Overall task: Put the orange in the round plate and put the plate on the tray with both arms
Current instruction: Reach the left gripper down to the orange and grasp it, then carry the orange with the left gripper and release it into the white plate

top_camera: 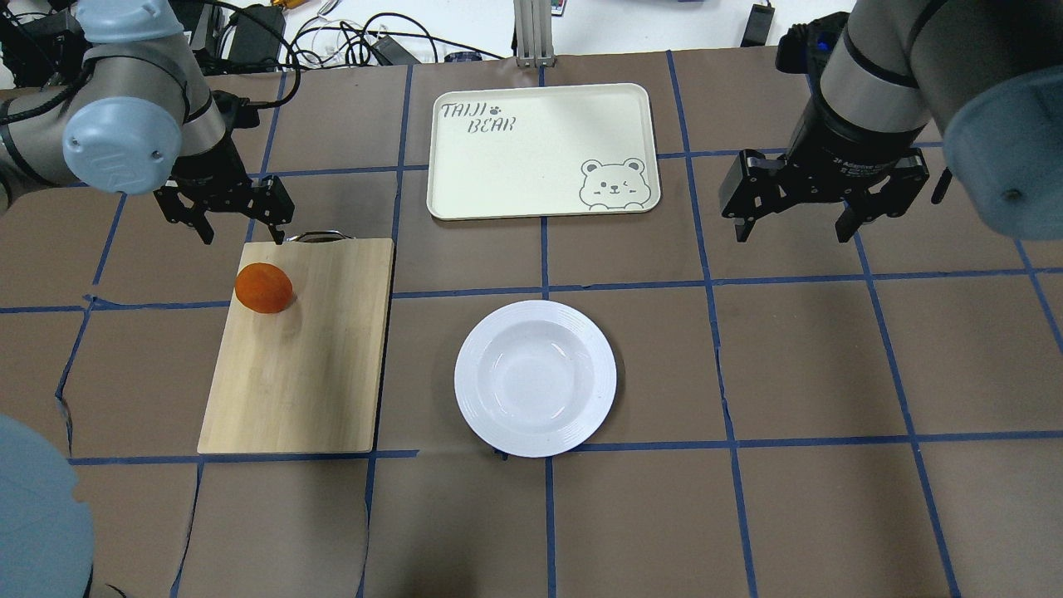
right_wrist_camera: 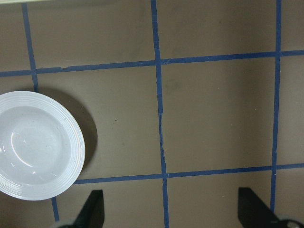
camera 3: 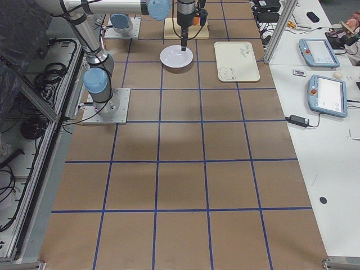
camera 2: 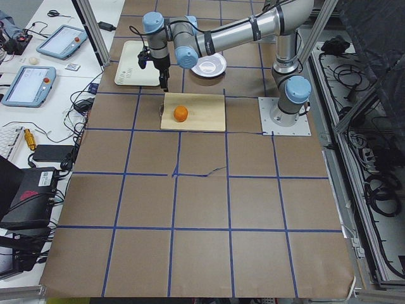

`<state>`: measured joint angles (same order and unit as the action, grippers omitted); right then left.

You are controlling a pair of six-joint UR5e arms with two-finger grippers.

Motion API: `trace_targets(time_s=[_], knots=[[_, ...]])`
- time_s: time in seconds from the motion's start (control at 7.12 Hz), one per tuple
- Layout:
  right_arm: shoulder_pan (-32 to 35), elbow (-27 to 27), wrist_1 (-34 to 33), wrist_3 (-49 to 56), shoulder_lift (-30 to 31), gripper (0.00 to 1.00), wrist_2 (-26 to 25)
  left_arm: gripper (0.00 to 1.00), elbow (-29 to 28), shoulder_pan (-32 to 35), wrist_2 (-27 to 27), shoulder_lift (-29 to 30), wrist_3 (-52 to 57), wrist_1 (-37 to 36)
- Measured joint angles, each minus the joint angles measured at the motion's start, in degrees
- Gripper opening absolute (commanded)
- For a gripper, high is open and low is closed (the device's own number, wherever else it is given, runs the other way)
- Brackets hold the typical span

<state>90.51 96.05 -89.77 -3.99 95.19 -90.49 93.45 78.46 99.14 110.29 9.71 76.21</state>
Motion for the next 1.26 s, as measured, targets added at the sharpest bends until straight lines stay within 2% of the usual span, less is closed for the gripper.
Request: trace_targets(time_s=[0.14, 0.42, 0.84, 0.98, 1.26], knots=[[0.0, 0.0, 0.1, 0.0, 0.0, 1.00, 0.0, 0.94, 1.4, -0.2, 0.6, 1.0, 1.3, -0.7], [0.1, 0.1, 0.1, 0.1, 0.0, 1.00, -0.1, 0.84, 3.2, -1.2, 0.7, 3.7, 4.3, -2.9], [0.0, 0.1, -0.1, 0.5, -0.1, 1.00, -0.1, 0.05, 3.7, -2.4, -2.2, 5.7, 5.9, -5.0], [0.0, 0.0, -0.4, 0.6, -0.1, 1.00, -0.1, 0.00, 3.6, -2.5, -3.5, 5.7, 5.7, -5.0], [0.0, 0.1, -0.5, 0.6, -0.1, 1.00, -0.1, 0.00, 2.7, -2.4, -5.6, 4.2, 5.2, -3.5]])
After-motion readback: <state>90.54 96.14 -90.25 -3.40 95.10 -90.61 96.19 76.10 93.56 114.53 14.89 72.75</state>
